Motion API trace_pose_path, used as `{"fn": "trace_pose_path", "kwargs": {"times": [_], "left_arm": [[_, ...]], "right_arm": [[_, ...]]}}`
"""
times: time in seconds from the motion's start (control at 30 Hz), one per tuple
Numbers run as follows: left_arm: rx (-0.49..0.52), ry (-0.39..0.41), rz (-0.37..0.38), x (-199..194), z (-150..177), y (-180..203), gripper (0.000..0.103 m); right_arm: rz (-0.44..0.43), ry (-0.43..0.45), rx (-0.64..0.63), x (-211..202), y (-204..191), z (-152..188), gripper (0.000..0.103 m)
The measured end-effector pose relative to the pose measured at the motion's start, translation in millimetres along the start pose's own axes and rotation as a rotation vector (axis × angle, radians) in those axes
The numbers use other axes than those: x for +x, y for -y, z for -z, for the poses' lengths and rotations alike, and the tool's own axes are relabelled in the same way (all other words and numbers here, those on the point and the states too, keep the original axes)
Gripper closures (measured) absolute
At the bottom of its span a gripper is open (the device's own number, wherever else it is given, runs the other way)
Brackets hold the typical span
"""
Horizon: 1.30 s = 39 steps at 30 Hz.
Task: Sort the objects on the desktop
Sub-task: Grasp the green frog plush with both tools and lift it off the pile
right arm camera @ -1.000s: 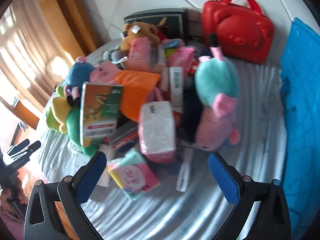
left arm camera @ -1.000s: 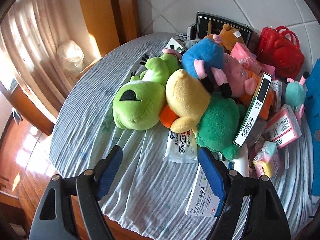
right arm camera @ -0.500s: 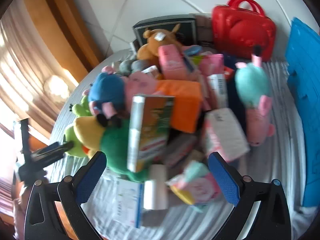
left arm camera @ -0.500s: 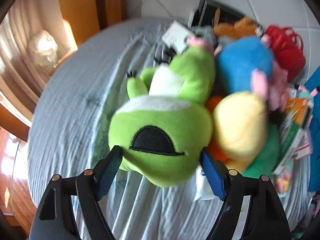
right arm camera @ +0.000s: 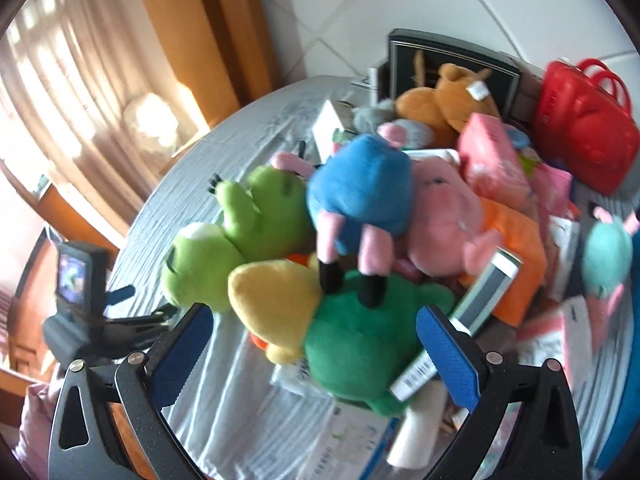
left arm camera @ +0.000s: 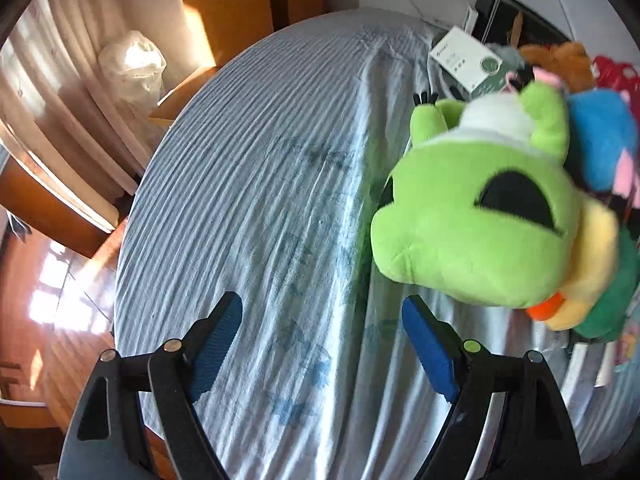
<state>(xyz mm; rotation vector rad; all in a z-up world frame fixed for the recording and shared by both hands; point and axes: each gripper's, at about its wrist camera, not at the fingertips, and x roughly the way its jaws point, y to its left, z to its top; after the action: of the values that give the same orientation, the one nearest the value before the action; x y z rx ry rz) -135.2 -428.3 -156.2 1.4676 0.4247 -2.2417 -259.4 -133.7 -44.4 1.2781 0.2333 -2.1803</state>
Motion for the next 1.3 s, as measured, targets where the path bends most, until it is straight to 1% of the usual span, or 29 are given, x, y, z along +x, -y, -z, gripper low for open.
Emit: {"fn": "trace_pose_path", "kwargs": {"times": [0.07, 0.13, 0.17, 0.2, 0.23, 0.27, 0.3, 0.33, 0.37, 0.4, 0.43, 0.47, 0.53, 0.6, 0.67, 0.7, 0.77, 0.8, 0.83, 0.87, 0.9, 1.0, 1.03, 1.1, 1.17, 1.23, 1.3], "left_arm": [[-0.056, 0.035, 0.057, -19, -3, 1, 0.020], [-0.139, 0.057, 0.161, -34, -11, 9, 0.020], [-0.178, 0.063, 0.197, -38, -14, 17, 0.020], [-0.223, 0.068, 0.217, -39, -18, 26, 0.020], [-0.250, 0.066, 0.214, -39, -20, 35, 0.020], [-0.272, 0.050, 0.189, -34, -26, 47, 0.020], [-0.294, 0.035, 0.179, -25, -32, 56, 0.020], [-0.295, 0.018, 0.176, -16, -37, 64, 0.020], [-0.281, -0.006, 0.146, -5, -39, 74, 0.018], [-0.267, -0.025, 0.067, 9, -43, 85, 0.012], [-0.264, -0.025, 0.035, 15, -41, 86, 0.001], [-0.273, -0.030, 0.028, 23, -37, 81, 0.000], [-0.292, -0.038, 0.061, 32, -29, 70, 0.000], [-0.252, -0.025, 0.045, 33, -20, 61, 0.000], [-0.231, -0.036, 0.056, 34, -11, 52, 0.000], [-0.223, -0.043, 0.066, 34, -7, 49, 0.000], [-0.196, -0.036, 0.041, 31, -2, 46, 0.000], [-0.177, -0.025, 0.020, 30, -1, 43, 0.000], [-0.168, -0.021, 0.011, 28, -2, 42, 0.000], [-0.160, -0.022, 0.011, 28, -4, 39, 0.000], [-0.145, -0.024, 0.010, 28, -4, 37, 0.000], [-0.073, -0.027, 0.000, 26, -3, 32, 0.000], [-0.062, -0.027, -0.008, 25, -3, 29, 0.000], [-0.035, -0.019, -0.037, 17, -2, 19, 0.000], [-0.027, -0.019, -0.055, 12, 0, 9, 0.000], [-0.026, -0.012, -0.104, 5, 1, -8, 0.000], [-0.023, -0.004, -0.144, -4, 4, -25, 0.000]], "right_arm": [[-0.007, -0.002, -0.012, 3, -1, -5, 0.000], [-0.011, 0.003, -0.029, 3, 3, -10, 0.000], [-0.013, 0.004, -0.036, 2, 4, -12, 0.000], [-0.019, 0.003, -0.055, 2, 7, -16, 0.000], [-0.021, 0.002, -0.065, 2, 7, -19, 0.000], [-0.023, 0.000, -0.079, 2, 10, -22, 0.000], [-0.025, -0.002, -0.096, 2, 12, -26, 0.000], [-0.027, -0.002, -0.108, 2, 13, -29, 0.000], [-0.032, -0.001, -0.122, 2, 14, -34, 0.000], [-0.039, 0.000, -0.141, 3, 15, -39, 0.000], [-0.043, 0.000, -0.154, 5, 14, -43, 0.000], [-0.047, -0.005, -0.178, 9, 11, -51, 0.000], [-0.049, -0.013, -0.212, 17, 4, -61, 0.000], [-0.048, -0.023, -0.260, 32, -9, -76, 0.000], [-0.049, -0.046, -0.286, 50, -22, -90, 0.000], [-0.060, -0.066, -0.307, 64, -32, -96, 0.000], [-0.076, -0.112, -0.340, 89, -47, -102, 0.000], [-0.063, -0.155, -0.362, 106, -57, -101, 0.011], [-0.048, -0.186, -0.379, 118, -62, -98, 0.019], [-0.014, -0.242, -0.386, 139, -67, -90, 0.045], [-0.005, -0.258, -0.389, 148, -68, -85, 0.049], [0.014, -0.250, -0.437, 149, -77, -71, 0.050], [0.001, -0.255, -0.429, 145, -78, -68, 0.050], [-0.046, -0.266, -0.390, 136, -77, -63, 0.051], [-0.073, -0.279, -0.364, 132, -78, -56, 0.052], [-0.112, -0.285, -0.339, 129, -83, -45, 0.052], [-0.179, -0.293, -0.311, 123, -95, -35, 0.052]]}}
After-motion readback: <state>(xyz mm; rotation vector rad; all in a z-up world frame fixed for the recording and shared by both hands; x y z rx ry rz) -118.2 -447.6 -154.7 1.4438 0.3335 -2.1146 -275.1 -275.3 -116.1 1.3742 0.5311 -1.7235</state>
